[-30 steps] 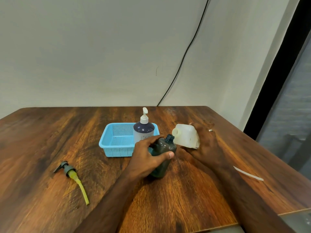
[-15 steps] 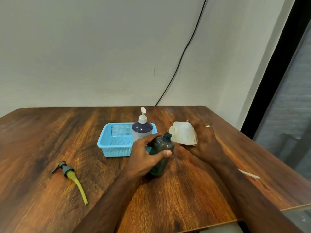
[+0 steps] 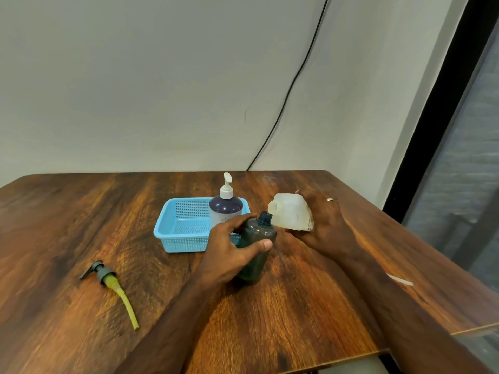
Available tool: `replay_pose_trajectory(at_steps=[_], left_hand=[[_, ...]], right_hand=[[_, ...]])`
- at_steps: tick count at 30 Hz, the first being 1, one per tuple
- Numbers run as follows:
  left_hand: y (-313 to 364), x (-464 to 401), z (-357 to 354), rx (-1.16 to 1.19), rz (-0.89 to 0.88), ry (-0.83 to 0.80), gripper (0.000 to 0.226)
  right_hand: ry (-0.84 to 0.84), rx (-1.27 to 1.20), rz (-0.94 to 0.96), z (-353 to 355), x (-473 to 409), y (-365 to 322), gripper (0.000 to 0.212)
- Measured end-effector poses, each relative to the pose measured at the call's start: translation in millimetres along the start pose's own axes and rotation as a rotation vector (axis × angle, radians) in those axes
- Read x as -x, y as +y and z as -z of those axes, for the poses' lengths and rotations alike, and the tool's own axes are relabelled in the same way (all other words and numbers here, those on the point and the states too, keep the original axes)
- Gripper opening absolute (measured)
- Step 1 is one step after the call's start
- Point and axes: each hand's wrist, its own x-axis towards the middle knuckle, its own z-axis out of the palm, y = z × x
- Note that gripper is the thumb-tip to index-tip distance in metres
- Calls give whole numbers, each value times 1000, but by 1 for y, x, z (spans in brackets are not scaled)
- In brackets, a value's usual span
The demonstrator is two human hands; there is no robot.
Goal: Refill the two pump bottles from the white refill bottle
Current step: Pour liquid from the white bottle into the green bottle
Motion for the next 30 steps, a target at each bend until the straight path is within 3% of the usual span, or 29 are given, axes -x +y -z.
replay_pose_trajectory(at_steps=[30], left_hand=[[4,2,1,31,-30,23,51]], right_hand=[[76,-1,71,-3,-5,2,75]])
